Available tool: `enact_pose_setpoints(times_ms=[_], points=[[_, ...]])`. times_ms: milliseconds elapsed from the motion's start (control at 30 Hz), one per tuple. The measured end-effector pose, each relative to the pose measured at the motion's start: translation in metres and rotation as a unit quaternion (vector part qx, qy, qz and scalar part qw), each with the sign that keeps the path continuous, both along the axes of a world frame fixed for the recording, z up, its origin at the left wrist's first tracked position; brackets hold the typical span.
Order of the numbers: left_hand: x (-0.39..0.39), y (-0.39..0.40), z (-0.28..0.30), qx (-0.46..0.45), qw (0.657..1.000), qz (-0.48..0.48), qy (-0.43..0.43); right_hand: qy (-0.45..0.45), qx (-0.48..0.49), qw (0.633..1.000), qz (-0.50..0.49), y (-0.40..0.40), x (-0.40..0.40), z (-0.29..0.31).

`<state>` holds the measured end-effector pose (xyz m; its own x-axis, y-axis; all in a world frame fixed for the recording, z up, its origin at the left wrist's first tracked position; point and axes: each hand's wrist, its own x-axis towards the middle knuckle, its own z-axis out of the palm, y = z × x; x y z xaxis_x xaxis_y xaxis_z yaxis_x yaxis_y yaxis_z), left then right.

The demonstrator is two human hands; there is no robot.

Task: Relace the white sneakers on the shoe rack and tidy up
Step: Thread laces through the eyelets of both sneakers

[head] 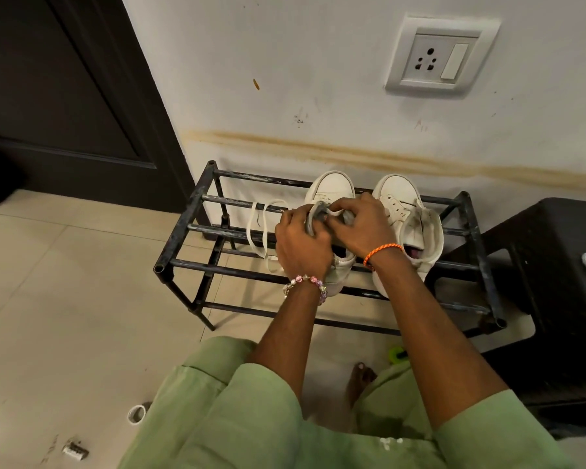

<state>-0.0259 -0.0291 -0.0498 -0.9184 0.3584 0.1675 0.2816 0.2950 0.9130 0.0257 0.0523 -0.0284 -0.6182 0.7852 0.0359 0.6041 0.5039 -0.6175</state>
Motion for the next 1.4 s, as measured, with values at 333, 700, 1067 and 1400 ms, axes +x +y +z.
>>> enact_pose_setpoints(times_ms=[333, 700, 1067, 1400], points=[[0.002, -0.001, -0.001, -0.027, 0.999, 0.016, 0.009, 0.251, -0.151, 0.95, -0.111, -0.009, 0.001, 0.008], [0.006, 0.001, 0.0, -0.037, 0.998, 0.027, 0.045, 0.427, -0.297, 0.833, -0.189, -0.003, 0.005, 0.028], [0.008, 0.0, 0.002, -0.047, 0.995, 0.068, 0.052, 0.033, 0.023, 0.999, -0.037, -0.009, 0.002, 0.005], [0.008, -0.001, 0.003, -0.055, 0.995, 0.068, 0.048, 0.494, -0.353, 0.79, -0.088, -0.008, 0.01, 0.054]])
